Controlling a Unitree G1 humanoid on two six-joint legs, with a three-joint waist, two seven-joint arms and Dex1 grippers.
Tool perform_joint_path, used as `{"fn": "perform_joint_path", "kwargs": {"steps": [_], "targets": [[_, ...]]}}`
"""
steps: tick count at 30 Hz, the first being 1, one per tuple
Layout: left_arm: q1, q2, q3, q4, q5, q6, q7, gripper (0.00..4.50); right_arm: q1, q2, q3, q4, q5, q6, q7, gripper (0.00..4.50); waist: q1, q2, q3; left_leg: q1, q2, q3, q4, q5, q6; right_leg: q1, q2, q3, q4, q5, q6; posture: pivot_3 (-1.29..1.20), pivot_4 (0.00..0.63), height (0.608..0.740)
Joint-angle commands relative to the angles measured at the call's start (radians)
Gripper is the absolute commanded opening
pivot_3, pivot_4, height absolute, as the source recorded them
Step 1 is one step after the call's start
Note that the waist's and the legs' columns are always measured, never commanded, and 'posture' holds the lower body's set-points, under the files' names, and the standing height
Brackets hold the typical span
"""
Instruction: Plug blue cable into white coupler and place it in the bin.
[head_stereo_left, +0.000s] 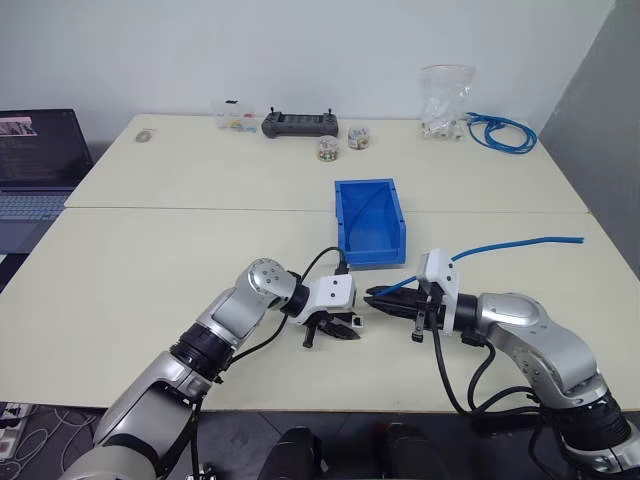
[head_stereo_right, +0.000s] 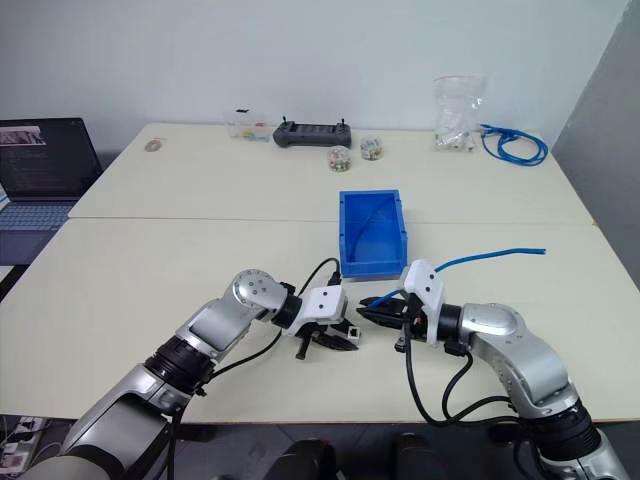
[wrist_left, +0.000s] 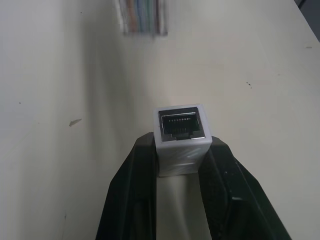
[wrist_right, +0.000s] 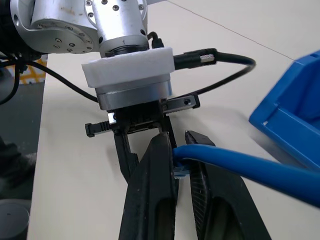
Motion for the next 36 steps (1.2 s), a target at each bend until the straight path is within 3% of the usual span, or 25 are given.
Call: {"fn": "perform_joint_path", "kwargs": {"steps": [1,24,36], "targets": [[0.013,-0.021,-0.019,0.004,0.038,0.066,0.019,0.83,-0.032,0.01,0.043,0.0,-0.048,-0.026,0.01,0.12,0.001,0.0,0.0,0.0,0.0,0.0,0.0,0.0,0.0,0.0,0.0,0.0,0.0,0.0,0.0,0.0,0.15,0.74],[0.041,-0.014,0.004,-0.037,0.041,0.118,0.006,0.83,-0.031,0.002,0.125,0.055,-0.142,-0.063,0.095,0.12,-0.001,0.0,-0.001,0.001,0.0,-0.001,0.0,0.0,0.0,0.0,0.0,0.0,0.0,0.001,-0.002,0.0,0.15,0.74],[0.044,-0.012,0.004,-0.052,0.039,0.108,-0.007,0.83,-0.115,0.042,0.155,0.206,-0.165,-0.055,0.161,0.12,-0.006,0.001,-0.002,0.003,0.0,-0.001,0.0,0.0,0.0,0.002,0.0,0.0,0.001,0.001,-0.002,0.0,0.15,0.74]]}}
